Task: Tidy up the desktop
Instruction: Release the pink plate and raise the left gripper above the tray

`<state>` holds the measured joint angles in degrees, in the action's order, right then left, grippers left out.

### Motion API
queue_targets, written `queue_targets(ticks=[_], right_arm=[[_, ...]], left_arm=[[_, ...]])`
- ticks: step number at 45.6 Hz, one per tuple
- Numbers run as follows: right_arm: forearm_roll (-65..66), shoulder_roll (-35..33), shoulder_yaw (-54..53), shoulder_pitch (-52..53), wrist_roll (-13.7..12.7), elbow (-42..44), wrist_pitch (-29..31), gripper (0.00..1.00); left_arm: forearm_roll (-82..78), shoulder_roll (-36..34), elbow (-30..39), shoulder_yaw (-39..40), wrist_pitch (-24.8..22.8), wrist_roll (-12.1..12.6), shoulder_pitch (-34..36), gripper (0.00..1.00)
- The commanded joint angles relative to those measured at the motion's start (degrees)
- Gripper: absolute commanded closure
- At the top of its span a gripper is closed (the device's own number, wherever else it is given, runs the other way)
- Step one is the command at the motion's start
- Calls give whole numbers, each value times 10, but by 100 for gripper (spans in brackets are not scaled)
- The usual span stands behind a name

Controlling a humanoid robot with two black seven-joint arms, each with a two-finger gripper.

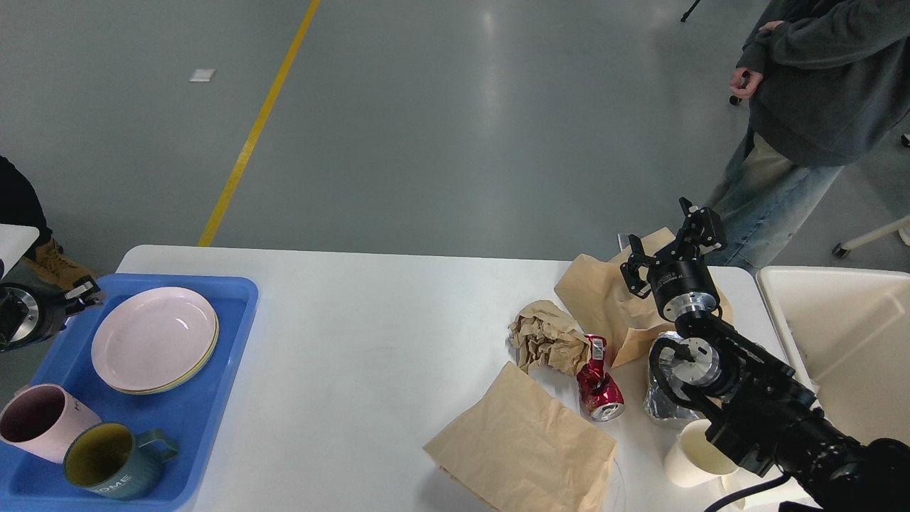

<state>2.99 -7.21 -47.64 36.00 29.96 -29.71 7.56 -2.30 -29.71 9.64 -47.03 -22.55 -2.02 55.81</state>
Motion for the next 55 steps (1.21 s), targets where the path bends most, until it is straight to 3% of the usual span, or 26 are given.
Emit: queue_targets(ticks=[1,6,15,20,24,27,29,34,36,37,40,45,49,55], right_arm=[[0,0,0,-1,0,0,0,0],[0,0,0,0,0,0,0,0],[0,0,0,0,-1,0,0,0],[0,0,0,-1,0,0,0,0],[0,0,0,-1,0,0,0,0],[0,0,0,0,0,0,0,0],[0,0,0,0,0,0,0,0],[0,0,0,-1,0,0,0,0],[0,0,0,-1,0,0,0,0],[0,0,0,-1,0,0,0,0],[0,0,0,-1,0,0,0,0],[0,0,0,0,0,0,0,0],[0,0,0,-1,0,0,0,0],[0,0,0,-1,0,0,0,0]], left_arm=[[0,3,1,4,24,-2,-1,8],[1,4,6,20,18,-10,-10,5],[3,11,5,126,25,-15,-9,5],[4,28,3,224,41,-16,-16,5],[6,47,-1,337,80,-26,-55,5],[5,56,-3,426,122,-74,-86,5],[6,62,-3,481,146,-131,-99,5],[6,73,-2,567,155,-289,-120,4],[6,78,-2,585,154,-329,-120,4],[6,80,-1,592,154,-337,-120,4],[6,85,-1,599,150,-329,-115,4],[8,85,-1,605,135,-289,-100,4],[19,84,-1,633,117,-235,-82,4],[50,79,-1,731,88,-121,-71,4]])
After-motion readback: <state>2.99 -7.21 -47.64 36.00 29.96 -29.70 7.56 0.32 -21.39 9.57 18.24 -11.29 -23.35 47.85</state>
